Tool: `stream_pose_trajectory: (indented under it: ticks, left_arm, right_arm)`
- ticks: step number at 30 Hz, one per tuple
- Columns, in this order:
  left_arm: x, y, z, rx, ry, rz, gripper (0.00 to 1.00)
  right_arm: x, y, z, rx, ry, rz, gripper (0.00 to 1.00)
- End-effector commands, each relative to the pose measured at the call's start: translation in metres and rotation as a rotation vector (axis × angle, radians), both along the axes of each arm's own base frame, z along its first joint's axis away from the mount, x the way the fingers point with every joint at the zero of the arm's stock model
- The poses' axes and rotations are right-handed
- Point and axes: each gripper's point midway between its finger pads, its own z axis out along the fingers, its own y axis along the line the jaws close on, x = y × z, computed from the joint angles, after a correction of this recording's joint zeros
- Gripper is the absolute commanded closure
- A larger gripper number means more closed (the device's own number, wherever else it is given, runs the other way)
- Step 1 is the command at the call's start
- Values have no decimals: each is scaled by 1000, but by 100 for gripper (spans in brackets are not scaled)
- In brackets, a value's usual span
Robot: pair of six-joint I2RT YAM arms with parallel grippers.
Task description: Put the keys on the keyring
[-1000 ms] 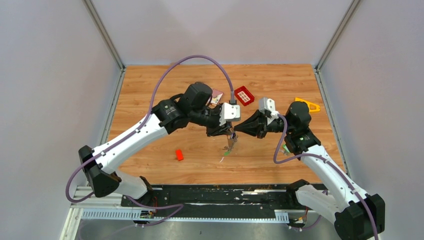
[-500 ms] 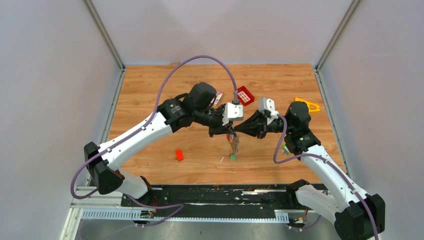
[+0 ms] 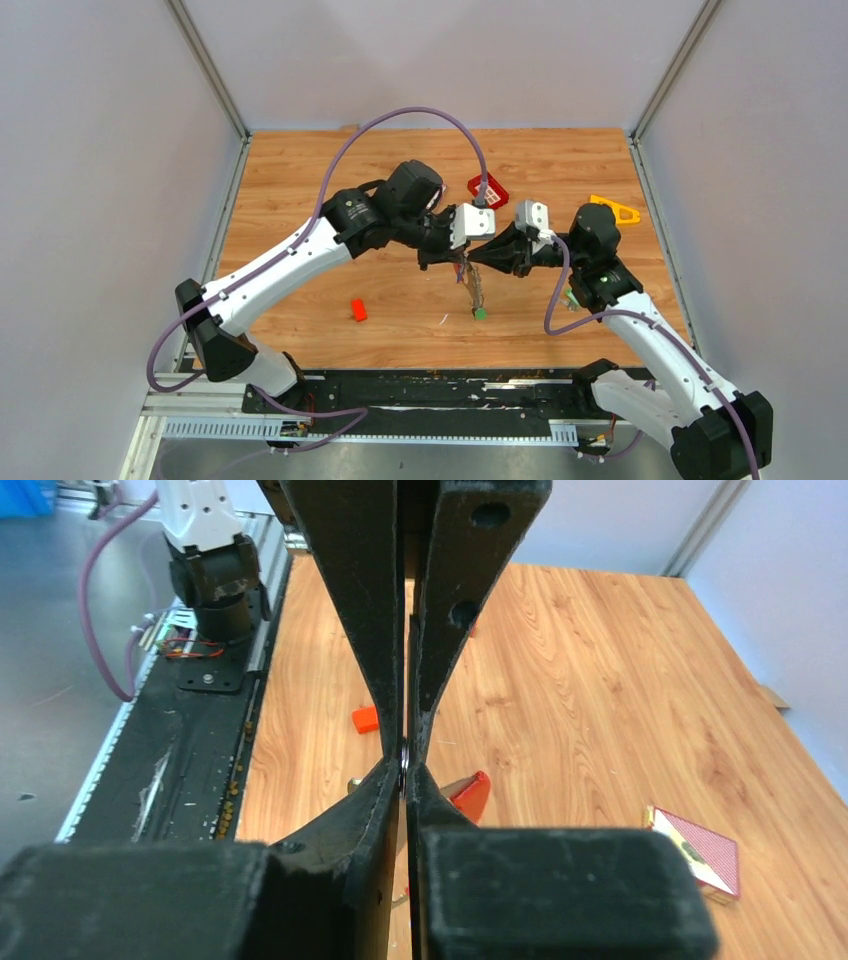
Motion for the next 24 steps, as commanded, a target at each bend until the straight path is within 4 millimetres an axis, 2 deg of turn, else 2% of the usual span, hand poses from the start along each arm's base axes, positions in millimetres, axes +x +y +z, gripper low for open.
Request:
stream_pose_trajectory:
  ticks: [1, 5, 8, 13, 18, 24]
  left_arm:
    - [12, 29, 9, 165, -78, 72, 100]
    - [14, 44, 6, 312, -109, 124, 100]
    - [14, 47, 15, 357, -138, 145, 100]
    - [13, 38, 23, 361, -131, 135, 100]
    - [-2, 23, 25, 293, -81, 68, 100]
    - [-8, 15, 26, 255, -53, 54, 100]
  right_arm:
    - [9, -5, 6, -20, -62, -58, 86]
    - [9, -4, 4, -17, -49, -54, 68]
    - [8, -3, 4, -11, -35, -48, 62]
    - [6, 0, 9, 26, -3, -28, 59]
    - [2, 3, 9, 63, 25, 2, 60]
    - [-2, 6, 9, 80, 55, 32, 62]
